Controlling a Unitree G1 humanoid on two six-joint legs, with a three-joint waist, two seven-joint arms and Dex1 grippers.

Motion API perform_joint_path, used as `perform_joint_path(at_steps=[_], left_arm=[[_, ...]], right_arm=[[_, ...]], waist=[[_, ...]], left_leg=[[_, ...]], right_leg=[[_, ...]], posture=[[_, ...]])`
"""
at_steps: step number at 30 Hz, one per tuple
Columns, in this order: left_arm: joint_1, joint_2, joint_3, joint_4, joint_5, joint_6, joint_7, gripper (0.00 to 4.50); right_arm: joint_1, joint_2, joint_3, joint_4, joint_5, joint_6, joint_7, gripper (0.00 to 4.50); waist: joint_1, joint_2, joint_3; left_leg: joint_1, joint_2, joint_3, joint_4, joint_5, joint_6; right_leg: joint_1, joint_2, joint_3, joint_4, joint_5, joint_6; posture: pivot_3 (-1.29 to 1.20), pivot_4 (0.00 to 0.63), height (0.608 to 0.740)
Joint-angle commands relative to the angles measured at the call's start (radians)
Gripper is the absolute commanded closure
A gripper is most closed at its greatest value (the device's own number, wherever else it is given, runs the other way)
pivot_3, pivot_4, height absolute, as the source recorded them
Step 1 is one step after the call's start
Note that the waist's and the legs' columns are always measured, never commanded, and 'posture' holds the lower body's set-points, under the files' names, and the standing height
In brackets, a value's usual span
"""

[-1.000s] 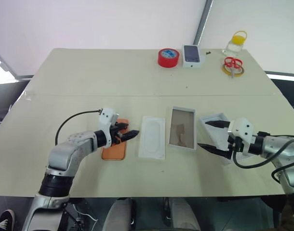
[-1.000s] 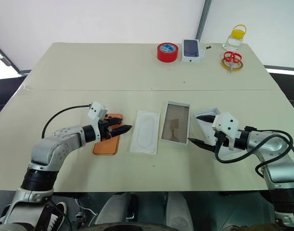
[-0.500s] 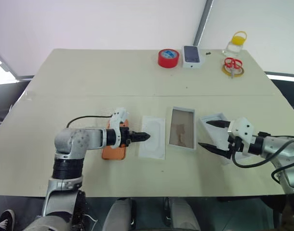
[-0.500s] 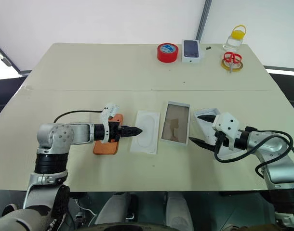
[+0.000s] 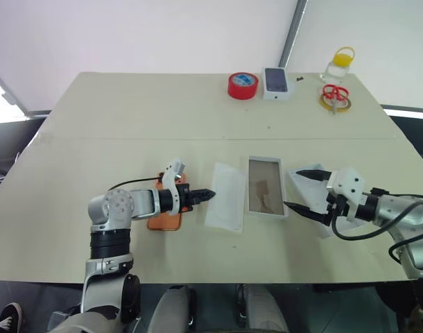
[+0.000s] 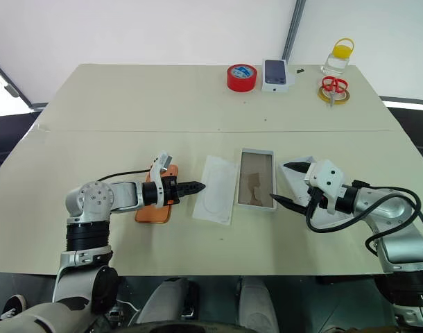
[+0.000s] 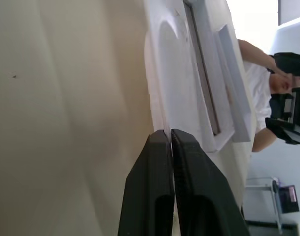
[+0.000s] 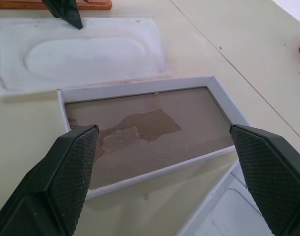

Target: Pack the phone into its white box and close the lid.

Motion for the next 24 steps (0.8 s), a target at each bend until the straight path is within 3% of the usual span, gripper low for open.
perform_joint_path(at_steps=[1, 8, 16, 19, 24], left_arm=[[0.006, -0.012, 0.026, 0.022, -0.008, 0.017, 0.024, 4.46], [-0.024, 0.016, 0.117, 0.013, -0.042, 0.037, 0.049, 4.46], [-0.071, 0.007, 0.231, -0.013, -0.108, 0.065, 0.070, 4.46], [-0.084, 0.013, 0.258, -0.018, -0.119, 0.044, 0.079, 4.50], [-0.105, -0.007, 0.324, -0.028, -0.147, 0.045, 0.125, 4.50]], right_arm=[[-0.019, -0.001, -0.001, -0.033, -0.007, -0.010, -0.006, 0.00], [-0.003, -0.002, 0.054, -0.095, 0.029, 0.042, 0.054, 0.00], [-0.038, 0.013, 0.230, -0.070, -0.111, -0.021, 0.080, 0.00], [-0.084, 0.005, 0.303, 0.028, -0.193, -0.029, 0.097, 0.87], [-0.126, 0.024, 0.303, 0.035, -0.144, -0.013, 0.138, 3.27]], waist=[[0.000, 0.000, 0.000], [-0.005, -0.001, 0.000], [-0.001, -0.003, 0.002], [-0.002, -0.004, 0.002], [-0.002, -0.004, 0.003]], left_leg=[[0.000, 0.000, 0.000, 0.000, 0.000, 0.000], [0.000, 0.001, 0.000, -0.001, 0.000, 0.000], [-0.002, 0.000, 0.000, -0.001, 0.000, 0.000], [-0.002, 0.000, 0.000, 0.000, 0.000, 0.000], [-0.002, 0.000, 0.000, -0.001, 0.000, -0.001]], right_leg=[[0.000, 0.000, 0.000, 0.000, 0.000, 0.000], [0.000, 0.000, 0.000, 0.000, 0.000, 0.000], [-0.002, 0.001, 0.000, 0.000, 0.000, 0.000], [-0.002, 0.000, 0.000, -0.001, 0.000, 0.000], [-0.002, 0.000, 0.000, -0.001, 0.000, 0.000]], posture=[[0.00, 0.150, 0.740], [0.00, 0.150, 0.740], [0.00, 0.150, 0.740], [0.00, 0.150, 0.740], [0.00, 0.150, 0.740]])
